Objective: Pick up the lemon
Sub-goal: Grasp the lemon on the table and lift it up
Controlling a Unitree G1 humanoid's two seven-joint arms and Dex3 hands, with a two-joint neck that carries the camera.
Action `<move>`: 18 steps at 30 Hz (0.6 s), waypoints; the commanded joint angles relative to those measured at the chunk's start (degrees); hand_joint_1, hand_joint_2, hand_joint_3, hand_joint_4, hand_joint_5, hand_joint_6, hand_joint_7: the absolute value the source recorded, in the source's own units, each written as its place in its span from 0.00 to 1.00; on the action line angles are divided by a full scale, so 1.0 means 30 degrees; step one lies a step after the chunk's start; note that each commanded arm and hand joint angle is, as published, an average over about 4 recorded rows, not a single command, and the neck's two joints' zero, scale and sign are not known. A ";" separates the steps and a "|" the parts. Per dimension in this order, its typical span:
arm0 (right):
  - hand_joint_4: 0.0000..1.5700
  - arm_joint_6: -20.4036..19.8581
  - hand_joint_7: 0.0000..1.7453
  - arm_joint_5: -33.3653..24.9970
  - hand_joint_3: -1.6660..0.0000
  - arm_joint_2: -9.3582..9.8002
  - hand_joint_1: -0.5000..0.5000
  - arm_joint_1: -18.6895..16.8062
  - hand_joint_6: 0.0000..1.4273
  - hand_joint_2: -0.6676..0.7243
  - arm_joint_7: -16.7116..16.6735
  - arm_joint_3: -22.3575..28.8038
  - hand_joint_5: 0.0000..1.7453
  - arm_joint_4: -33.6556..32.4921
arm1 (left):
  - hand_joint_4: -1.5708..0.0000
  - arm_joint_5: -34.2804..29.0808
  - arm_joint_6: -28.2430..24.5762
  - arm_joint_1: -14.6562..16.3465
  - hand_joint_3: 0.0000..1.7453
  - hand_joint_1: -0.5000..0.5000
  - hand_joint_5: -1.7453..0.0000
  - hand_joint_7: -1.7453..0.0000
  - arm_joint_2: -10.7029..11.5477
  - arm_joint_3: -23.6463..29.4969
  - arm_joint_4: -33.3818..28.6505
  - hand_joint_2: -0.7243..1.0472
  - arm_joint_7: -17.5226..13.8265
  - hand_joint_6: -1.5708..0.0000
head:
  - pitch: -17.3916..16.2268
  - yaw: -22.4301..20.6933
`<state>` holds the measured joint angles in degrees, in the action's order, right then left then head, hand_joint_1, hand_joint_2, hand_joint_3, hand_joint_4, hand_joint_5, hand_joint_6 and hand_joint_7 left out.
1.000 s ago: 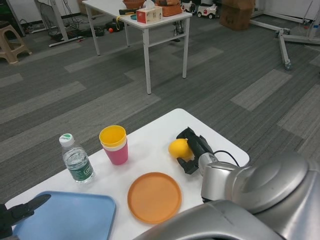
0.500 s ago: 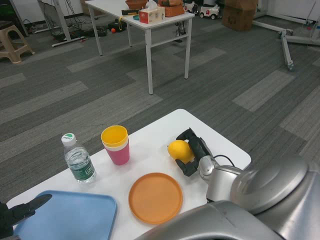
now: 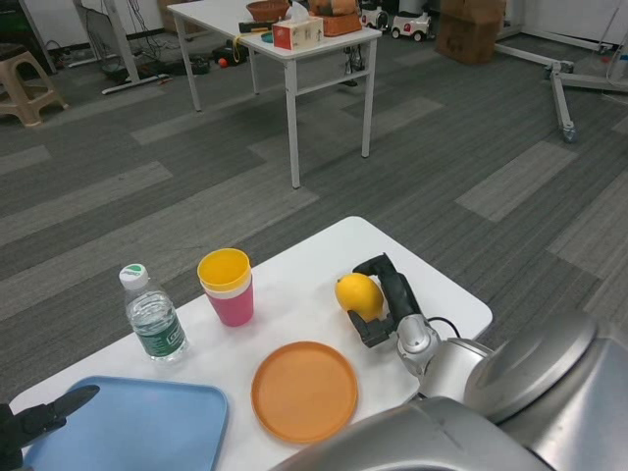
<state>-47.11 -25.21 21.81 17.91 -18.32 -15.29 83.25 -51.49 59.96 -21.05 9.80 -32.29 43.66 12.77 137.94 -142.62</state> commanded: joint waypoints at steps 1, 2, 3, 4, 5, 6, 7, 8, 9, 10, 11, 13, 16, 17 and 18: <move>0.05 -0.0555 0.74 -0.0035 0.14 0.0200 0.25 -0.0638 0.22 0.36 -0.0015 0.0365 0.39 -0.1559 | 1.00 -0.0019 0.0111 -0.0045 0.05 0.42 1.00 0.96 0.0278 0.0129 -0.0065 0.25 -0.0010 1.00 | 0.0006 0.0016; 0.05 -0.0665 0.73 -0.0035 0.14 0.0215 0.26 -0.0748 0.22 0.36 -0.0022 0.0372 0.39 -0.2013 | 1.00 -0.0026 0.0111 -0.0096 0.05 0.42 1.00 0.96 0.0285 0.0129 -0.0028 0.25 -0.0010 1.00 | -0.0008 -0.0073; 0.05 -0.0775 0.73 -0.0035 0.14 0.0230 0.27 -0.0858 0.23 0.36 -0.0030 0.0379 0.39 -0.2467 | 1.00 -0.0033 0.0111 -0.0148 0.05 0.42 1.00 0.96 0.0292 0.0129 0.0009 0.25 -0.0010 1.00 | -0.0014 -0.0117; 0.05 -0.0834 0.73 -0.0035 0.14 0.0252 0.27 -0.0982 0.24 0.36 -0.0037 0.0365 0.39 -0.2943 | 1.00 -0.0033 0.0111 -0.0177 0.05 0.42 1.00 0.96 0.0300 0.0122 0.0023 0.25 -0.0010 1.00 | 0.0001 -0.0258; 0.05 -0.0892 0.72 -0.0035 0.14 0.0274 0.27 -0.1107 0.24 0.36 -0.0044 0.0350 0.39 -0.3419 | 1.00 -0.0033 0.0111 -0.0206 0.05 0.42 1.00 0.96 0.0307 0.0114 0.0038 0.25 -0.0010 1.00 | 0.0002 -0.0407; 0.06 -0.0980 0.72 -0.0013 0.14 0.0296 0.27 -0.1194 0.24 0.36 -0.0044 0.0233 0.39 -0.3837 | 1.00 -0.0033 0.0111 -0.0228 0.05 0.42 1.00 0.96 0.0307 0.0107 0.0038 0.25 -0.0010 1.00 | 0.0012 -0.0521; 0.06 -0.1068 0.72 0.0009 0.14 0.0362 0.27 -0.1282 0.24 0.36 -0.0044 -0.0016 0.39 -0.4430 | 1.00 -0.0033 0.0111 -0.0257 0.05 0.42 1.00 0.96 0.0307 0.0100 0.0045 0.25 -0.0010 1.00 | 0.0018 -0.0639; 0.07 -0.1134 0.72 0.0031 0.14 0.0420 0.28 -0.1312 0.25 0.36 -0.0044 -0.0250 0.40 -0.4811 | 1.00 -0.0033 0.0111 -0.0279 0.05 0.42 1.00 0.96 0.0307 0.0100 0.0053 0.25 -0.0010 1.00 | 0.0012 -0.0845; 0.07 -0.1237 0.72 0.0060 0.14 0.0515 0.28 -0.1341 0.25 0.36 -0.0044 -0.0595 0.40 -0.5302 | 1.00 -0.0033 0.0111 -0.0309 0.05 0.42 1.00 0.96 0.0307 0.0100 0.0067 0.25 -0.0010 1.00 | 0.0016 -0.0950; 0.07 -0.1273 0.72 0.0068 0.14 0.0596 0.27 -0.1341 0.26 0.36 -0.0044 -0.0836 0.40 -0.5587 | 1.00 -0.0033 0.0111 -0.0323 0.05 0.42 1.00 0.96 0.0307 0.0100 0.0082 0.25 -0.0010 1.00 | 0.0023 -0.1001; 0.07 -0.1368 0.72 0.0082 0.14 0.0662 0.27 -0.1334 0.26 0.36 -0.0074 -0.1071 0.40 -0.5792 | 1.00 -0.0033 0.0111 -0.0338 0.05 0.41 1.00 0.96 0.0307 0.0100 0.0111 0.25 -0.0010 1.00 | 0.0013 -0.1506; 0.08 -0.1537 0.72 0.0266 0.14 0.0772 0.27 -0.1319 0.27 0.34 -0.0293 -0.1474 0.39 -0.6488 | 1.00 -0.0033 0.0111 -0.0389 0.05 0.40 1.00 0.96 0.0307 0.0100 0.0192 0.25 -0.0010 1.00 | -0.0020 -0.2502; 0.09 -0.1595 0.72 0.0595 0.14 0.0772 0.25 -0.1312 0.28 0.32 -0.0733 -0.1708 0.40 -0.7572 | 1.00 -0.0041 0.0111 -0.0543 0.05 0.40 1.00 0.96 0.0322 0.0071 0.0353 0.25 -0.0010 1.00 | -0.0004 -0.4143; 0.09 -0.1595 0.72 0.0683 0.14 0.0757 0.25 -0.1312 0.28 0.32 -0.0850 -0.1730 0.42 -0.7858 | 1.00 -0.0048 0.0111 -0.0602 0.05 0.40 1.00 0.96 0.0336 0.0056 0.0404 0.25 -0.0010 1.00 | 0.0046 -0.4741; 0.09 -0.1603 0.72 0.0764 0.14 0.0757 0.26 -0.1312 0.28 0.32 -0.0975 -0.1759 0.42 -0.8078 | 1.00 -0.0055 0.0111 -0.0660 0.05 0.40 1.00 0.96 0.0351 0.0049 0.0441 0.25 -0.0010 1.00 | 0.0113 -0.5017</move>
<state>-51.43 -23.17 23.46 13.80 -20.32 -20.32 60.58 -51.48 60.00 -22.05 10.19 -32.29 44.62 12.75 138.13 -156.48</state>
